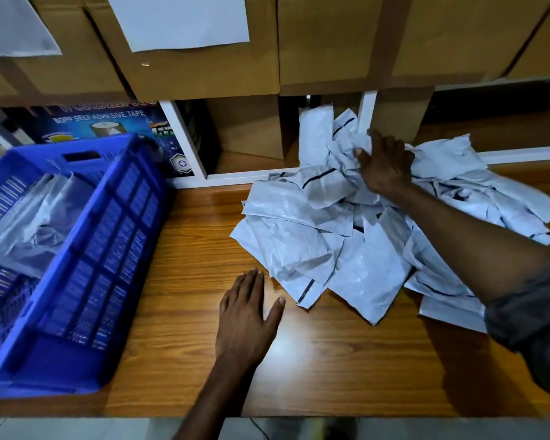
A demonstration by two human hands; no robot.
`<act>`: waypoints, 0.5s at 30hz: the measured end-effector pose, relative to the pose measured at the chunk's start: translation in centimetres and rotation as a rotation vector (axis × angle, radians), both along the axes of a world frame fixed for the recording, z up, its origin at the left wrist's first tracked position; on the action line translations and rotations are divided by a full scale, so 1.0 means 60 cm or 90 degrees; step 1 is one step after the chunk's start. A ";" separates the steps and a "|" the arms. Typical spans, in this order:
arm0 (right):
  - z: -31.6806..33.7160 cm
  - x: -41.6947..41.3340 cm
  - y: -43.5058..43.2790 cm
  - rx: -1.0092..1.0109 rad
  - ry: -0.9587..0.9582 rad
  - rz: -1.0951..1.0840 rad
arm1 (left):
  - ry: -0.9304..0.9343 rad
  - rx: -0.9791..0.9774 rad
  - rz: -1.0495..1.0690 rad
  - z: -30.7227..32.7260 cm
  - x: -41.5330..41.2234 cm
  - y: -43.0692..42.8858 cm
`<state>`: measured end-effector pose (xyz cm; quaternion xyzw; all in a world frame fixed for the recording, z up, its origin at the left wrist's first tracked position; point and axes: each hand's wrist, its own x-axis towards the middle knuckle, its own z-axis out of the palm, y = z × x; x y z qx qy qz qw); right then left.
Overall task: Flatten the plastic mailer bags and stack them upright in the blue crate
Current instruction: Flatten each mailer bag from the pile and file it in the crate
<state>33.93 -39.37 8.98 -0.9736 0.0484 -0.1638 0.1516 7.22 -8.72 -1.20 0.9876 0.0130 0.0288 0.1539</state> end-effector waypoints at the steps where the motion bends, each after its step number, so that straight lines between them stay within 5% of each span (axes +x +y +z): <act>1: 0.000 -0.003 0.001 -0.014 -0.047 -0.001 | 0.001 0.001 0.000 -0.001 0.000 0.000; 8: 0.069 -0.103 0.052 0.012 -0.390 0.004 | -0.013 -0.031 -0.005 0.005 -0.006 0.001; 15: 0.062 -0.348 0.205 0.082 -0.402 0.233 | -0.004 -0.021 -0.155 -0.002 -0.025 0.074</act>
